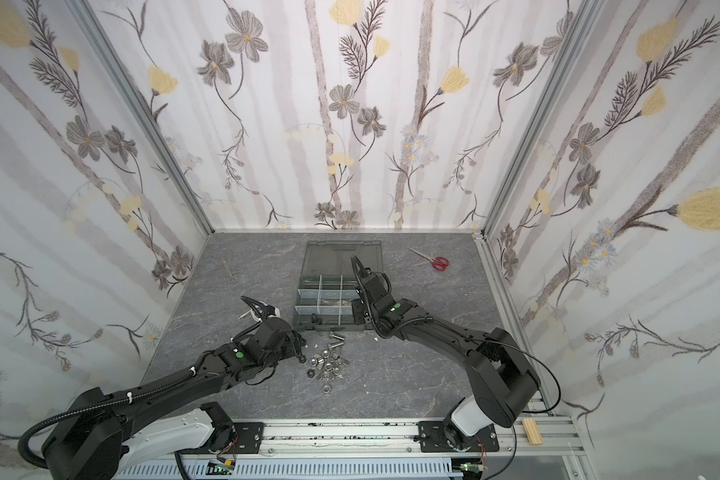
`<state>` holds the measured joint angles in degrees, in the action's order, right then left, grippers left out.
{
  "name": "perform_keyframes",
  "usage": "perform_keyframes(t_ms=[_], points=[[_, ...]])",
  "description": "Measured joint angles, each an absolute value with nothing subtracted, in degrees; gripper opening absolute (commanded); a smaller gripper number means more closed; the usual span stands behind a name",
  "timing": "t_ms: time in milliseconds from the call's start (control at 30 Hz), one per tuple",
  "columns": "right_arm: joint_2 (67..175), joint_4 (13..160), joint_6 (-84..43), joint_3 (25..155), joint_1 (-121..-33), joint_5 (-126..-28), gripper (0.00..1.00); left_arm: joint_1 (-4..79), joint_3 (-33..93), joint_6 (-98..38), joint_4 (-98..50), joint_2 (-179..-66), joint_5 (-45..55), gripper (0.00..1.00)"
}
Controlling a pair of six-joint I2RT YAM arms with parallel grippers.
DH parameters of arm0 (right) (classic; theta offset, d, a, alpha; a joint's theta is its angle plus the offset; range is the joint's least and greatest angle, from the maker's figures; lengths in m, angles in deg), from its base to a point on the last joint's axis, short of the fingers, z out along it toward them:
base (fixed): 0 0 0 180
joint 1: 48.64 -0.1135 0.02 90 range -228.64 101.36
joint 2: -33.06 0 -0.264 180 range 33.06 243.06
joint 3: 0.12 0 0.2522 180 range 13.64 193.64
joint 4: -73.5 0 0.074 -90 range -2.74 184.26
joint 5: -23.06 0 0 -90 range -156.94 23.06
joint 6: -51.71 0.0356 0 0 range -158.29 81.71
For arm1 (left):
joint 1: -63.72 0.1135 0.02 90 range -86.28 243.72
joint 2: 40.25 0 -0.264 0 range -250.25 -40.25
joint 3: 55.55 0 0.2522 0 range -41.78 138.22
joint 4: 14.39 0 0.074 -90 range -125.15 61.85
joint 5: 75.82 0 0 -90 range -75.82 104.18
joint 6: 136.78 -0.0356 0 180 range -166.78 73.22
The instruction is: Sort the screws and nuts into containers
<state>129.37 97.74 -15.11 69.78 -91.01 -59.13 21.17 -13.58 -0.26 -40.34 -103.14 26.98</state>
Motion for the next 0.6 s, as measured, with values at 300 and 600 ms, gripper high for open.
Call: perform_keyframes(t_ms=[300,600], points=[[127.40,97.67,-13.36,67.44,-91.03,-60.51,0.51,20.67,-12.49,0.16,-40.12,-104.67,25.73,0.60],[125.94,97.39,-11.68,65.03,-91.01,-60.64,0.52,17.02,-8.57,0.20,-37.45,-110.90,23.35,0.57]])
